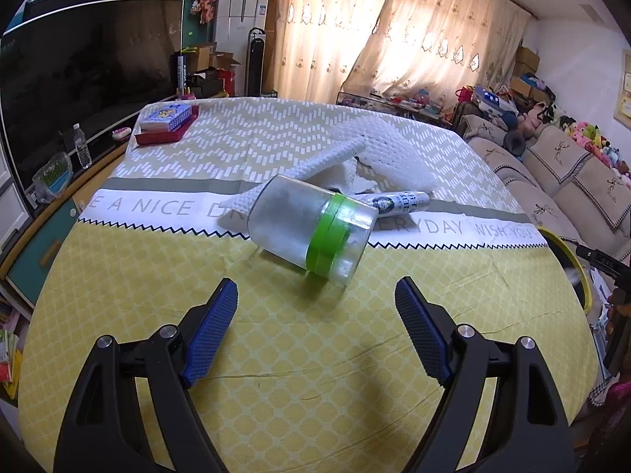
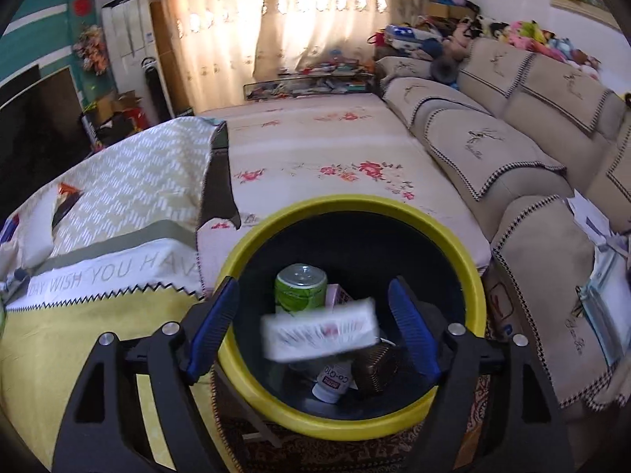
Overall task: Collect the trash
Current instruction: 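Carry the tea box with the right tool into the bin and release, then grasp the clear jar with green lid with the left tool, then carry the clear jar with the left tool into the bin and release, then move the right tool to the white foam mesh net and grasp it, then carry the foam net with the right tool into the bin and release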
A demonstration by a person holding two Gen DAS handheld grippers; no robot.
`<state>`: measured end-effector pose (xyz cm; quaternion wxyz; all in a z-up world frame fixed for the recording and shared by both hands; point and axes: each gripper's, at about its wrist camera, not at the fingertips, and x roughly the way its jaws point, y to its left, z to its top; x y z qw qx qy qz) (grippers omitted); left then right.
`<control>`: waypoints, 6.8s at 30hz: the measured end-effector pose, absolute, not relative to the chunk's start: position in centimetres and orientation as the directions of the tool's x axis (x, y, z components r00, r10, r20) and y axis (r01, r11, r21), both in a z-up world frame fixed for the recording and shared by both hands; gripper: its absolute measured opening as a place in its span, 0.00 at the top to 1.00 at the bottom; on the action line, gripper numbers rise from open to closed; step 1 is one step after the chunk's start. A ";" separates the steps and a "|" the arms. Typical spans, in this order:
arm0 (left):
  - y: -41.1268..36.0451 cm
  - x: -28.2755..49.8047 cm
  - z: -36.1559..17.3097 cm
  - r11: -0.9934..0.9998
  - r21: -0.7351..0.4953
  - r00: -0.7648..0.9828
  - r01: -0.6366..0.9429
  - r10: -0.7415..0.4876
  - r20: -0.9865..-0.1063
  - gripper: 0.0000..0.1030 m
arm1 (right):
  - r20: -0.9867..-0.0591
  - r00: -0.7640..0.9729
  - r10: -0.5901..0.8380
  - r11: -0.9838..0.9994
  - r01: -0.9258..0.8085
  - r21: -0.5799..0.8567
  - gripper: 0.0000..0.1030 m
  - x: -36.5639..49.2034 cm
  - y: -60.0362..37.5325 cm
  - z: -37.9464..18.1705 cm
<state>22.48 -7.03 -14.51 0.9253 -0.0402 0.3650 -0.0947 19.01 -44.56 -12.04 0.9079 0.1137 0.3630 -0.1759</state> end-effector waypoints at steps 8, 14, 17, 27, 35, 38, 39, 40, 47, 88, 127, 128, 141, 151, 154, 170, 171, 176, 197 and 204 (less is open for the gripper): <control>-6.3 23.9 -14.2 0.972 -0.179 0.688 0.152 -0.234 -0.687 0.15 | -0.619 0.766 -0.171 0.921 0.347 0.175 0.25 18.1 -42.7 -9.8; -6.2 25.5 -13.1 0.979 -0.083 0.709 0.184 -0.190 -0.679 0.15 | -0.505 0.859 -0.079 0.943 0.229 0.243 0.24 18.6 -38.4 -7.3; -6.3 26.6 -13.0 0.969 -0.081 0.698 0.233 -0.224 -0.680 0.14 | -0.458 0.886 -0.071 0.947 0.204 0.248 0.23 18.9 -36.5 -6.6; -7.4 27.8 -14.2 0.948 -0.054 0.650 0.314 -0.257 -0.715 0.14 | -0.467 0.879 -0.094 0.953 0.215 0.214 0.21 19.5 -34.7 -7.7; -8.4 28.4 -14.5 0.955 -0.013 0.647 0.298 -0.212 -0.732 0.29 | -0.493 0.864 -0.104 0.954 0.227 0.197 0.19 20.0 -34.8 -8.2; -8.4 28.6 -14.5 0.956 -0.017 0.645 0.293 -0.210 -0.735 0.29 | -0.498 0.862 -0.101 0.953 0.228 0.202 0.19 20.0 -34.8 -8.3; -8.4 28.6 -14.5 0.956 -0.015 0.645 0.293 -0.209 -0.735 0.29 | -0.500 0.860 -0.101 0.952 0.230 0.203 0.19 20.0 -34.9 -8.4; -8.4 28.6 -14.6 0.956 -0.011 0.647 0.292 -0.206 -0.734 0.29 | -0.502 0.859 -0.100 0.951 0.230 0.205 0.19 20.0 -34.9 -8.4; -8.4 27.7 -14.0 0.959 -0.008 0.662 0.285 -0.203 -0.722 0.30 | -0.509 0.855 -0.102 0.949 0.236 0.208 0.19 20.2 -35.0 -8.6; -49.3 26.0 -10.5 0.531 -0.077 0.324 0.844 -0.618 -0.716 0.29 | -0.486 0.709 -0.511 0.713 0.666 0.222 0.14 5.4 -52.9 -9.6; 0.4 34.3 -8.5 0.994 -0.097 0.904 0.056 -0.092 -0.417 0.05 | -0.629 0.742 0.231 0.973 -0.178 0.147 0.15 31.8 -23.0 -6.6; -0.1 34.1 -8.6 0.993 -0.104 0.904 0.059 -0.097 -0.416 0.05 | -0.642 0.727 0.243 0.969 -0.209 0.129 0.18 32.7 -21.9 -6.7; -0.3 34.4 -10.0 0.983 -0.176 0.894 0.051 -0.123 -0.430 0.05 | -0.767 0.587 0.260 0.946 -0.313 0.082 0.41 39.5 -16.6 -12.2; -0.4 34.2 -9.8 0.982 -0.181 0.900 0.048 -0.122 -0.418 0.05 | -0.699 0.647 0.304 0.938 -0.331 0.101 0.86 37.9 -17.7 -10.3; -0.4 34.3 -9.8 0.981 -0.187 0.898 0.052 -0.128 -0.420 0.05 | -0.664 0.676 0.318 0.938 -0.328 0.116 0.86 37.2 -18.5 -9.0; -1.8 34.4 -10.1 0.983 -0.166 0.884 0.082 -0.148 -0.444 0.05 | -0.487 0.842 -0.234 0.965 0.261 -0.013 0.85 25.5 -33.4 -4.1; -1.8 34.4 -10.2 0.983 -0.165 0.883 0.083 -0.149 -0.444 0.05 | -0.498 0.819 -0.284 0.950 0.310 -0.031 0.85 24.7 -34.7 -4.7; -2.1 34.2 -9.9 0.984 -0.154 0.885 0.093 -0.153 -0.439 0.05 | -0.572 0.718 -0.397 0.893 0.446 -0.060 0.85 22.1 -40.0 -7.9; -2.7 34.0 -9.9 0.978 -0.147 0.878 0.145 -0.196 -0.436 0.05 | -0.430 0.868 -0.249 0.926 0.344 0.157 0.38 20.5 -36.7 -6.7; -5.0 34.5 -10.9 0.955 -0.090 0.804 0.282 -0.287 -0.521 0.22 | -0.424 0.896 -0.130 0.974 0.196 0.116 0.37 22.3 -30.6 -7.6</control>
